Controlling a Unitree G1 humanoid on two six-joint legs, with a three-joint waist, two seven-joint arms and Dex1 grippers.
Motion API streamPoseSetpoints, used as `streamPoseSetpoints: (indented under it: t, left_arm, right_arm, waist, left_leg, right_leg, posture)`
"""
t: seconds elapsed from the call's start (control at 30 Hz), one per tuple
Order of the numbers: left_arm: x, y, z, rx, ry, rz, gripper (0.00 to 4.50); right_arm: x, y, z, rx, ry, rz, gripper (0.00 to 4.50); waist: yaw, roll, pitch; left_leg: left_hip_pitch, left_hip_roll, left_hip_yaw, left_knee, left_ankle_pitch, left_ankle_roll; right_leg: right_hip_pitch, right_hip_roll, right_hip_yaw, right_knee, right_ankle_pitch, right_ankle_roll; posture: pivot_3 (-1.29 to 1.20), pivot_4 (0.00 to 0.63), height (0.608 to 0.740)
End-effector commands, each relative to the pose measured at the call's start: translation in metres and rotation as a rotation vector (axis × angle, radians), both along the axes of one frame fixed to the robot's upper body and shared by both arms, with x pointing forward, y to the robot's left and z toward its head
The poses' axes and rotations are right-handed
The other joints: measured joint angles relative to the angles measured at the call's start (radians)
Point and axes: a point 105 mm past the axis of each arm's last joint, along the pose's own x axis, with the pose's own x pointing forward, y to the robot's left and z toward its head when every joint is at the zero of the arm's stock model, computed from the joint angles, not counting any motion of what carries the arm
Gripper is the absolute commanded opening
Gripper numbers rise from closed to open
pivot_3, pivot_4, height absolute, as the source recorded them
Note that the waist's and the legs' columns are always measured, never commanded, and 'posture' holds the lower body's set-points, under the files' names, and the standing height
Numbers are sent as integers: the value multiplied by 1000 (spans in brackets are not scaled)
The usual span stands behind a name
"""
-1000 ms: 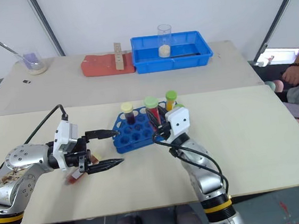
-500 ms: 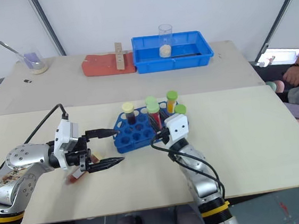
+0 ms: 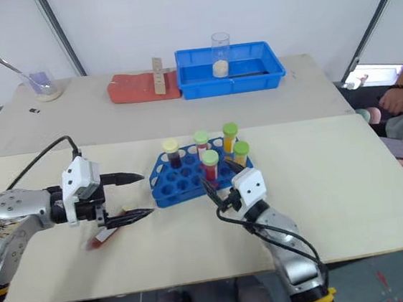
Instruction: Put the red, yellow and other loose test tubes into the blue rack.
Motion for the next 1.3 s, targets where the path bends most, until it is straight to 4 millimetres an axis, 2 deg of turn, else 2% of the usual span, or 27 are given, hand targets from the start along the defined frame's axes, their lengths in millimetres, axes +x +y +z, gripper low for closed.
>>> streamPoseSetpoints:
  t: [0.03,0.13,0.23,0.4,0.67,0.9,1.1,1.2,1.3]
  left_arm:
    - [0,24,12,159,23,84,4500]
    - [0,44,11,307,110,165,4500]
    - [-1,50,9,345,167,185,4500]
    - [-1,45,-6,416,276,187,4500]
    - [7,35,-30,493,355,232,4500]
    - [18,22,-39,496,362,245,4500]
    - [20,22,-50,549,353,231,4500]
    - [19,22,-55,563,352,227,3781]
    - [20,20,-62,570,328,228,2282]
  right_arm:
    - [-24,7,24,-74,25,239,4117]
    - [-40,9,38,-129,104,440,4117]
    - [-48,13,43,-169,146,532,4117]
    - [-62,23,44,-211,187,658,4117]
    - [-73,29,42,-199,219,681,4117]
    - [-77,30,41,-189,233,678,4117]
    - [-77,30,43,-176,237,669,4117]
    - [-77,30,43,-171,239,664,4160]
    - [-77,31,44,-168,238,661,4160]
  waist:
    - [1,0,0]
    - [2,-1,1]
    - [6,-1,1]
    - [16,-1,1]
    - [29,-1,1]
    - [31,-2,1]
    - [27,-2,1]
    - [30,-2,1]
    - [31,-2,1]
  left_leg:
    - [1,0,0,0,0,0]
    - [2,0,1,0,0,0]
    - [3,0,1,-1,0,0]
    - [0,0,0,-3,0,0]
    - [-1,-1,0,-3,0,0]
    - [-1,-1,0,2,0,0]
    - [-1,-2,-1,2,0,0]
    - [-1,-2,-2,2,0,0]
    - [-2,-2,-2,2,0,0]
  right_leg:
    - [0,0,0,0,0,0]
    - [0,0,0,0,0,0]
    - [1,0,-1,0,-1,-1]
    - [-1,1,-1,0,-3,-2]
    - [-1,1,-1,0,-4,0]
    - [1,1,0,1,-3,1]
    - [1,1,0,1,-3,2]
    - [1,1,0,2,-3,1]
    - [1,1,0,1,-3,2]
  posture:
    - [0,150,740]
    - [0,150,740]
    - [0,150,740]
    - [0,150,740]
    - [0,150,740]
    - [0,150,740]
    - [0,150,740]
    - [0,150,740]
    - [0,150,740]
